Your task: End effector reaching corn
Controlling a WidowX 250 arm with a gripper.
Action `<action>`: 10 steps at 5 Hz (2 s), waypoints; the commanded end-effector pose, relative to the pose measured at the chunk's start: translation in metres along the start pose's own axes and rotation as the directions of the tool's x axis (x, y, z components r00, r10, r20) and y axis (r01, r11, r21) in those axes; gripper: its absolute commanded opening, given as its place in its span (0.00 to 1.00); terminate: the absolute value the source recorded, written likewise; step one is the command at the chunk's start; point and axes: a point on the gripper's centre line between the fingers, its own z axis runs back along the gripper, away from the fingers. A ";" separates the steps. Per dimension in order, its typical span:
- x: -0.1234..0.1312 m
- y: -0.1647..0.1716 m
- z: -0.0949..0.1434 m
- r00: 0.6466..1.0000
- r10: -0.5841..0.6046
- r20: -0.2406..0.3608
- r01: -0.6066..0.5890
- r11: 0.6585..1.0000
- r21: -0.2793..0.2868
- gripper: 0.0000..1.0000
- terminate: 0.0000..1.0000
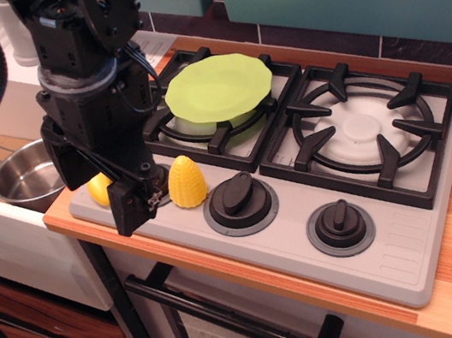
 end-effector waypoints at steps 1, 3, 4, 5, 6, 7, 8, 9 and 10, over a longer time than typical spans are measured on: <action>0.000 0.000 0.000 1.000 0.000 0.000 0.000 1.000 0.000 1.00 0.00; 0.007 -0.026 0.017 0.998 0.059 -0.010 -0.060 0.998 -0.020 1.00 0.00; 0.015 -0.034 0.019 0.996 0.085 -0.008 -0.085 0.996 -0.013 1.00 0.00; 0.022 -0.034 0.026 0.996 0.085 -0.024 -0.085 0.996 -0.033 1.00 0.00; 0.031 -0.036 0.027 0.996 0.089 -0.012 -0.090 0.994 -0.060 1.00 0.00; 0.042 -0.029 0.021 0.998 0.063 0.014 -0.062 0.995 -0.072 1.00 0.00; 0.052 -0.019 0.014 0.999 0.026 0.036 -0.023 0.997 -0.078 1.00 0.00; 0.062 -0.012 0.006 0.998 0.016 0.066 -0.012 0.998 -0.066 1.00 0.00; 0.063 -0.009 0.006 0.998 0.013 0.068 -0.009 0.998 -0.064 1.00 0.00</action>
